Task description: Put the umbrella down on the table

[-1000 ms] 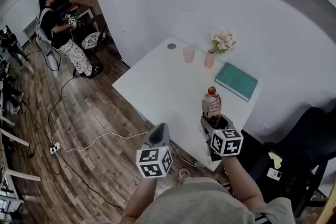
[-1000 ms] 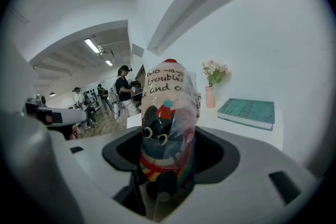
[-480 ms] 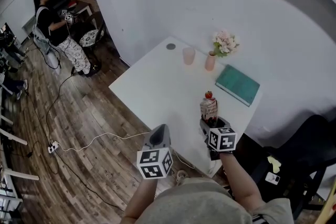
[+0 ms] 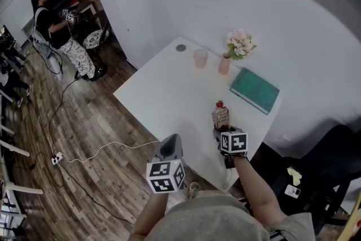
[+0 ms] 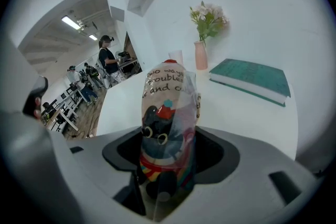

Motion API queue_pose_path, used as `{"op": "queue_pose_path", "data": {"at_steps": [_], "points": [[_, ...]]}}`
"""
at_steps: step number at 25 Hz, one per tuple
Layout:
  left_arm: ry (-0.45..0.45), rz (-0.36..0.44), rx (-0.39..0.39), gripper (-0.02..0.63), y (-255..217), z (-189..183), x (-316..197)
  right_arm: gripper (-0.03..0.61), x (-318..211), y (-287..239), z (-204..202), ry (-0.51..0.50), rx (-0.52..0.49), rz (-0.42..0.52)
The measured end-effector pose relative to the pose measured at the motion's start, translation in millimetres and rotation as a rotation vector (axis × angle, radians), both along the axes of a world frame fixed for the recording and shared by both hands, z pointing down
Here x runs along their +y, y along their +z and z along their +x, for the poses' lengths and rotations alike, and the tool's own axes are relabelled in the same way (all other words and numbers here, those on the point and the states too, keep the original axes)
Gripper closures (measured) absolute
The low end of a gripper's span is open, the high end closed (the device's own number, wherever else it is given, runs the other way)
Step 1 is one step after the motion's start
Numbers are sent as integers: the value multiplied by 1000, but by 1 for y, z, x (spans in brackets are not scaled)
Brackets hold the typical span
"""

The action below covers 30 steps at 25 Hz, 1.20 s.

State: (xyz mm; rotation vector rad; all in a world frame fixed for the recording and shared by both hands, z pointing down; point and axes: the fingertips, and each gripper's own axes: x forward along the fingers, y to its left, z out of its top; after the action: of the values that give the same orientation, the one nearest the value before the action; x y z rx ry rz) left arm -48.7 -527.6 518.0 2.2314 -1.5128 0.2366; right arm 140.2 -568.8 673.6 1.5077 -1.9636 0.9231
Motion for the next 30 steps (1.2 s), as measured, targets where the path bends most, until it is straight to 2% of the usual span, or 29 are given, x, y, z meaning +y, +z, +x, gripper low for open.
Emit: {"op": "queue_pose_path", "data": {"at_steps": [11,25,30], "points": [[8,0,4,606,-2,7,-14,307,-13,41,10,42,21,-174],[5,2,17,606,-3,1,-7,298,-14,46,6,47,35,-184],[-4,12,23,606,-9,-8,3,293,-10,38,5,62,54,-151]]}}
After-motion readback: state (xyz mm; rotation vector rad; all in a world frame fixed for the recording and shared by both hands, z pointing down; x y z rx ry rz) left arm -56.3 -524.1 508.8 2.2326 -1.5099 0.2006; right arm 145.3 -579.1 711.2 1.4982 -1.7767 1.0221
